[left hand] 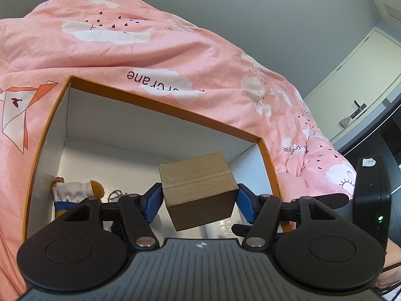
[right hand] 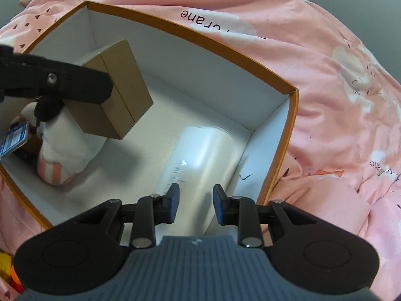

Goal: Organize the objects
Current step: 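Carry the tube into the box and open the right tool while the left tool carries the cube, then lower the gold cube onto the box floor and open the left tool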

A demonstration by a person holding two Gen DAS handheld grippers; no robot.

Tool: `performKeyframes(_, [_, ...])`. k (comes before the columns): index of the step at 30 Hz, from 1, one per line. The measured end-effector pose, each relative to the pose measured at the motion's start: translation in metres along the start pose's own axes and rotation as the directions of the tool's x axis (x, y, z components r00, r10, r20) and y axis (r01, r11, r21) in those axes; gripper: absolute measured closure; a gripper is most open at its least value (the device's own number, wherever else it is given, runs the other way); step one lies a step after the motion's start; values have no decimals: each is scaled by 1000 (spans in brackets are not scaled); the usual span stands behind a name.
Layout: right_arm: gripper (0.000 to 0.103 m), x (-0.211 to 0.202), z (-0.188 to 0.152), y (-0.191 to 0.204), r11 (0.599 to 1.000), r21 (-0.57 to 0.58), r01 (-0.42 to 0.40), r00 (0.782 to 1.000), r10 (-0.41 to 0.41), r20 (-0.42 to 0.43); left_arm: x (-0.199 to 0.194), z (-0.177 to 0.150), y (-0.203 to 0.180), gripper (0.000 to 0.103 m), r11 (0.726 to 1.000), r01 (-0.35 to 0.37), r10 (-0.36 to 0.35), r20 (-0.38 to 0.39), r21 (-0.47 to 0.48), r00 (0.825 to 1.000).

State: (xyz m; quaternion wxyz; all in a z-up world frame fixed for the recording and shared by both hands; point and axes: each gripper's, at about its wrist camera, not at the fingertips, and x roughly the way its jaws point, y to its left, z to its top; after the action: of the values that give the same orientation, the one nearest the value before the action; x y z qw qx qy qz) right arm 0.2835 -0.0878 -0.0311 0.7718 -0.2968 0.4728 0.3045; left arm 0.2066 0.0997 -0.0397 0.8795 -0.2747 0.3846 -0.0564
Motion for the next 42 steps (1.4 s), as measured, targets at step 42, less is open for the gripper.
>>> performKeyframes(42, [70,27,26,-11,968,-245,-61,986,96,137,98,28,-24,31,946,-203,235,-105,251,966])
